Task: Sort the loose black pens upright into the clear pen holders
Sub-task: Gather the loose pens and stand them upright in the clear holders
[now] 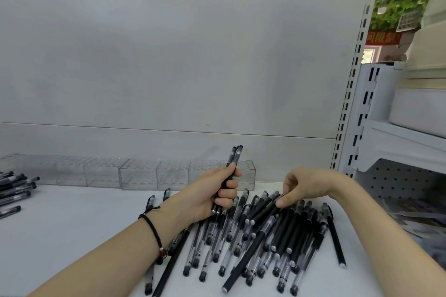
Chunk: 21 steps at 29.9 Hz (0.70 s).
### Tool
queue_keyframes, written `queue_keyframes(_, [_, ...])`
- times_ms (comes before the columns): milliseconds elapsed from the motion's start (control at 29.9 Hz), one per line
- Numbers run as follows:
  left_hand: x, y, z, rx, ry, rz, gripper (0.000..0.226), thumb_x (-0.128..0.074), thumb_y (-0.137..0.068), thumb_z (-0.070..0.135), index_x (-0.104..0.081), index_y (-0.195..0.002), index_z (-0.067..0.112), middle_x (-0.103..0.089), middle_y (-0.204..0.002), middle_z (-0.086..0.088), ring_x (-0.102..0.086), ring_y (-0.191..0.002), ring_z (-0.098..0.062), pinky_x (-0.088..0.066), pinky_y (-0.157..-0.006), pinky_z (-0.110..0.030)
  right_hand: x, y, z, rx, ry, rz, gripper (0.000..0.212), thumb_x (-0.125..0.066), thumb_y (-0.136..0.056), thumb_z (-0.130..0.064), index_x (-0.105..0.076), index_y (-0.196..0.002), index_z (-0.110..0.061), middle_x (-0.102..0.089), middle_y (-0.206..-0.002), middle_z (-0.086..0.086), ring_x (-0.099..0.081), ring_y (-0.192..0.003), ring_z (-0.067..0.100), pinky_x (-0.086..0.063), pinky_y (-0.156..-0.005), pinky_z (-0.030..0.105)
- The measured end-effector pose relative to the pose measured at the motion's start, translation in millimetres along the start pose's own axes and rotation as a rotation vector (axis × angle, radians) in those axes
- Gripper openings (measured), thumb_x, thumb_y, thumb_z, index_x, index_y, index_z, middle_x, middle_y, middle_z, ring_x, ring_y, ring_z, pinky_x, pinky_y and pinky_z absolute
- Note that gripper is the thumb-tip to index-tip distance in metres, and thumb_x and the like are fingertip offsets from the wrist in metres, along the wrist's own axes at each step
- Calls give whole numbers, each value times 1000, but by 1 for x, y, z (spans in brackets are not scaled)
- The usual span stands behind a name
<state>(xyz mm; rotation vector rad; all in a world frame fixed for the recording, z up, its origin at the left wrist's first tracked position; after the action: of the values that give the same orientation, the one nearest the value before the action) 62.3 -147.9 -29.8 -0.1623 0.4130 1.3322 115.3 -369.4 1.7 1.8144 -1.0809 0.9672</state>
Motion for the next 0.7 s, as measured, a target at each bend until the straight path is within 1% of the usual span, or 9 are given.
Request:
queue_keyframes(167, [-2, 1, -1, 3, -6, 2, 22, -45, -101, 29, -50, -90, 11, -36, -57, 3, -24, -39, -3, -18, -30, -13, -1, 0, 2, -56, 6, 11, 50, -80, -61, -59, -70, -90, -20, -67, -94, -9, -59, -101, 13, -45, -96, 31])
queue_keyframes(234, [-2, 1, 0, 3, -3, 0, 22, -45, -101, 29, -50, -90, 11, -36, -58, 3, -25, -39, -4, -19, -31, -13, -1, 2, 1, -50, -58, 12, 47, -83, -62, -54, -69, -91, -19, -68, -93, -7, -58, -94, 12, -46, -85, 28])
queue_keyframes(301, [-1, 2, 1, 2, 3, -4, 22, -46, -101, 29, -50, -89, 11, -38, -58, 3, -27, -41, -4, -21, -31, -13, 0, 5, -1, -18, -174, 28, 42, -84, -66, -44, -65, -94, -18, -67, -93, -3, -53, -79, 11, -39, -62, 22])
queue_keyframes(368, [-2, 2, 0, 1, 10, -7, 23, -47, -101, 29, -50, -85, 12, -43, -59, 2, -35, -43, -6, -26, -33, -14, 2, 6, -3, 63, -445, 42, 32, -82, -74, -26, -62, -97, -14, -69, -93, 4, -47, -66, 10, -33, -53, 19])
queue_keyframes(435, [-3, 2, 0, -7, -3, 3, 26, -47, -100, 30, -52, -81, 13, -54, -64, -1, -51, -50, -9, -41, -39, -17, 5, 7, -8, 165, -742, 41, 24, -75, -80, -11, -59, -97, -12, -71, -91, 11, -45, -57, 7, -33, -52, 19])
queue_keyframes(502, [-6, 2, 0, -29, -34, 14, 28, -48, -100, 30, -55, -79, 14, -68, -76, -4, -68, -67, -15, -56, -57, -23, 4, 9, -16, 230, -896, 67, 22, -71, -82, -6, -56, -96, -14, -70, -89, 12, -44, -50, 5, -32, -52, 19])
queue_keyframes(602, [-12, 7, 0, -38, -71, -65, 26, -44, -102, 30, -55, -85, 13, -74, -100, -14, -72, -91, -22, -57, -81, -31, 0, 7, -29, 280, -1000, 117, 19, -69, -84, -5, -56, -95, -14, -68, -89, 13, -44, -50, 6, -31, -52, 21])
queue_keyframes(669, [-16, 10, -1, -23, -86, -110, 20, -42, -103, 29, -52, -97, 12, -74, -99, -16, -72, -83, -23, -58, -78, -33, -4, 5, -35, 295, -1032, 164, 18, -69, -84, -5, -57, -95, -14, -68, -88, 13, -43, -53, 8, -31, -51, 20])
queue_keyframes(703, [-17, 10, -2, -16, -89, -119, 18, -41, -103, 28, -49, -99, 13, -74, -90, -14, -70, -73, -22, -59, -70, -32, -6, 4, -37, 300, -1025, 186, 17, -69, -85, -6, -58, -95, -14, -69, -87, 13, -42, -55, 9, -31, -50, 20])
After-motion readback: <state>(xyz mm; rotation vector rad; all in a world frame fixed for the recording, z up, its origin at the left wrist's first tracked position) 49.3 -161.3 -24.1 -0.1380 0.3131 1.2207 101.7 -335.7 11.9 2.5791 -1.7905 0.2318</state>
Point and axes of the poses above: each hand's wrist, its own y-axis away from the middle knuckle, its own x-axis out of the back of the hand, z = x × y, the point moved 1 cm from there along -y, towards the middle knuckle
